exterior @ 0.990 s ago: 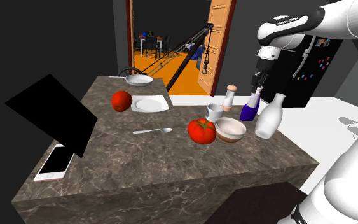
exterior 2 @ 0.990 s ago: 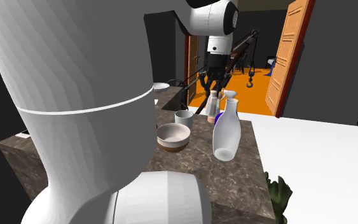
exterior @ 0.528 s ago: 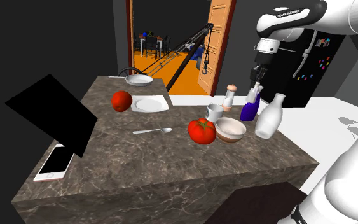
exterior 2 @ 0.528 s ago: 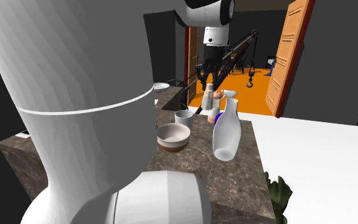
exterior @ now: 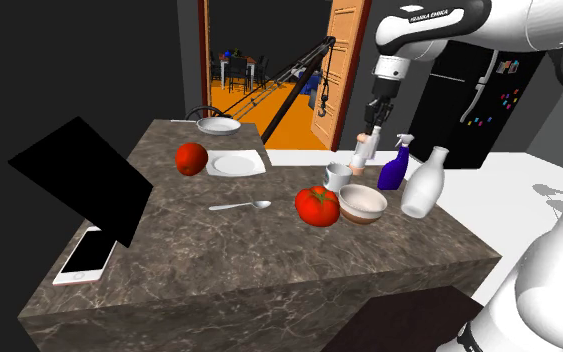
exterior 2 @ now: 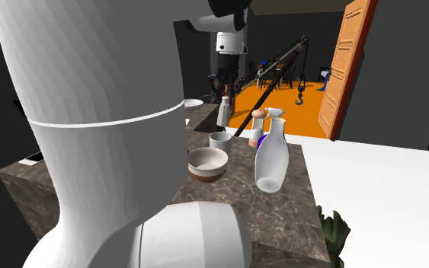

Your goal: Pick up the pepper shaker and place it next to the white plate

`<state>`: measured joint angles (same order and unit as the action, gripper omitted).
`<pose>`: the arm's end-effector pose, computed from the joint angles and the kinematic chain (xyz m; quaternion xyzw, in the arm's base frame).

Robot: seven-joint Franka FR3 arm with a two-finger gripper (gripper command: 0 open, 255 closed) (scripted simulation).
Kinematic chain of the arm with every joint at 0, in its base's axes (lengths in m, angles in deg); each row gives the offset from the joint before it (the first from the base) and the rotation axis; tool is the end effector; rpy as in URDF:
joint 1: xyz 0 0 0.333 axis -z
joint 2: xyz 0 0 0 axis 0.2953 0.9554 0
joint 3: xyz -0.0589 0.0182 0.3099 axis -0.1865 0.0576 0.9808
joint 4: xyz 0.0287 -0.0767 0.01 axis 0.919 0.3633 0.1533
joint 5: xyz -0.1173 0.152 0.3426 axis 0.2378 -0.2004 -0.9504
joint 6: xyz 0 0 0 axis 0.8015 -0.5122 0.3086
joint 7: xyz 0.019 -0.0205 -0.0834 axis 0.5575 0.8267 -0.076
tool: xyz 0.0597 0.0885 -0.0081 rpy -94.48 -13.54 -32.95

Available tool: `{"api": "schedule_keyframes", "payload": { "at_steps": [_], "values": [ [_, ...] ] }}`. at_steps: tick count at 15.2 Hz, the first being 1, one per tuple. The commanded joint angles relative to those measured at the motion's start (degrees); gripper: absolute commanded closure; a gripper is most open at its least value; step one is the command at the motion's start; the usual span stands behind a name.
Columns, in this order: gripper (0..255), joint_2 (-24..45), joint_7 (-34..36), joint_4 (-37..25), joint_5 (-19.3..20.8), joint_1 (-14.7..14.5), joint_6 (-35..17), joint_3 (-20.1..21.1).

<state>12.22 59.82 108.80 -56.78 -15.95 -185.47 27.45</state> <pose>0.5102 -0.2361 0.5453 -0.9993 0.0036 0.0127 0.0356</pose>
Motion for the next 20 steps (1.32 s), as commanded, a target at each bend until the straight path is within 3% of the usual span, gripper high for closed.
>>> {"api": "schedule_keyframes", "payload": {
  "at_steps": [1,12,20],
  "values": [
    [255,1.9,2.2,-2.0,-0.9,-1.2,0.1,1.1],
    [255,13.0,13.3,-16.1,-4.5,-6.7,2.9,6.4],
    [255,26.5,20.7,-36.0,-7.3,-9.1,9.0,9.4]
  ]
}}
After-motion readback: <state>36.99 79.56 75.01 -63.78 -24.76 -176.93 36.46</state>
